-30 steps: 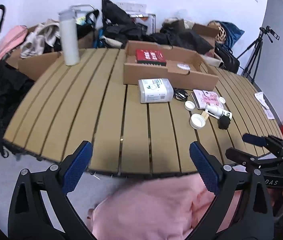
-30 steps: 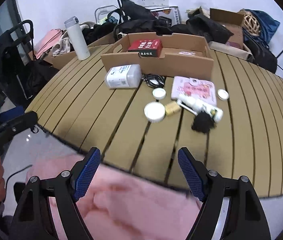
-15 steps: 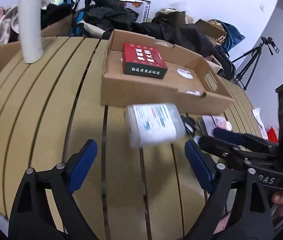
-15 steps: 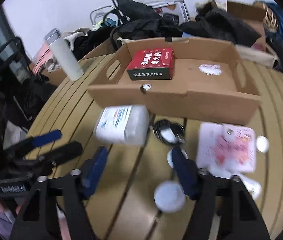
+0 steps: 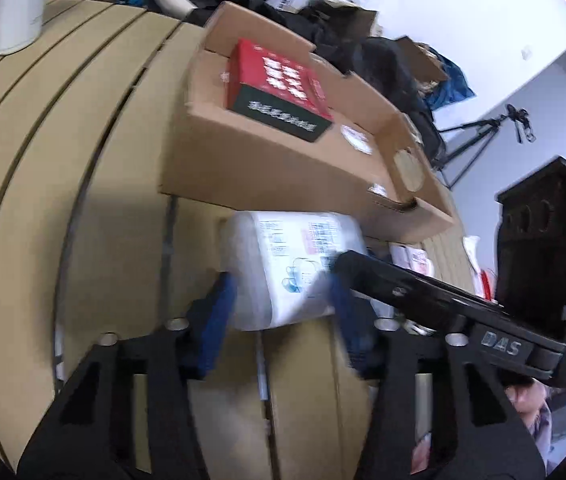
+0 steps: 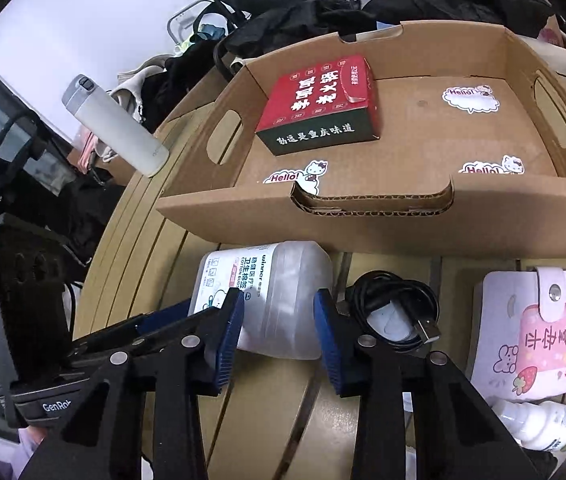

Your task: Organize objects

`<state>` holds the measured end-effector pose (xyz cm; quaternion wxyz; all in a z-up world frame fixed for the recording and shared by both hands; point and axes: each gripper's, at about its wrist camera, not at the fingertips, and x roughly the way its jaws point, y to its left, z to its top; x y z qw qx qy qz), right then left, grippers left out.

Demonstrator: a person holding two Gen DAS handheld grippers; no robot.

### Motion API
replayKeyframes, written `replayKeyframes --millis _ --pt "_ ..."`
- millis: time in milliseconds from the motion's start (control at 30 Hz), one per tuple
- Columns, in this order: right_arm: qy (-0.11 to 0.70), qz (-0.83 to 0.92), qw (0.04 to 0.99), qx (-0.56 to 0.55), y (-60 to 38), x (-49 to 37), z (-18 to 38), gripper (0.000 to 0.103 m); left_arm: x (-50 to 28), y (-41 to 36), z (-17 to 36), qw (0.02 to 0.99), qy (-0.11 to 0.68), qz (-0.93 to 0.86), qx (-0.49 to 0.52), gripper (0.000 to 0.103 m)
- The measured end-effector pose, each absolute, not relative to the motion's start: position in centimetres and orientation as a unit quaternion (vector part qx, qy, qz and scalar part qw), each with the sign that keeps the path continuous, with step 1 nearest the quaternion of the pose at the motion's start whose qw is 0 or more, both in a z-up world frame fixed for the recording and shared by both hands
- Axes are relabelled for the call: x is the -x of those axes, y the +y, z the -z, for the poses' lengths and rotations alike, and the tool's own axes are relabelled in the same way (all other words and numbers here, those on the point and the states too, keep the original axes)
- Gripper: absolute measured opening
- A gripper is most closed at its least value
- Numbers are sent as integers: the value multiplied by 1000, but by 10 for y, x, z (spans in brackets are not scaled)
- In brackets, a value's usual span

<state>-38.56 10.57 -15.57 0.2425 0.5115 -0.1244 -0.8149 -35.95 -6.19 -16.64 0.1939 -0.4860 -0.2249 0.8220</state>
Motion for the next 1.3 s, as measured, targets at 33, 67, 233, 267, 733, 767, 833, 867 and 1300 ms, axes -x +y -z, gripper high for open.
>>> replayKeyframes --millis 33,67,233,267,733,767,833,867,1300 --pt "-124 815 240 -512 105 385 155 35 358 -60 163 189 -218 -825 486 41" --pt "-119 818 239 -510 104 383 152 35 356 -58 160 189 -213 -828 483 41" --pt "-125 827 243 -492 106 371 127 34 340 -60 131 194 -213 -839 462 41" --pt "-128 828 246 -488 108 366 119 34 336 -60 121 196 -212 -842 456 41" --pt "-126 858 265 -421 115 371 -20 34 370 -51 -18 225 -154 -879 390 43" --pt "-123 859 262 -422 113 378 -25 34 380 -53 -20 223 -156 -876 398 43" --pt "-132 852 260 -435 111 396 -24 34 397 -55 -18 218 -156 -871 412 43" --pt "-136 849 260 -440 110 404 -23 34 405 -55 -14 216 -156 -868 418 43" --pt "-226 770 240 -546 99 503 107 34 489 -66 101 146 -175 -823 520 42"
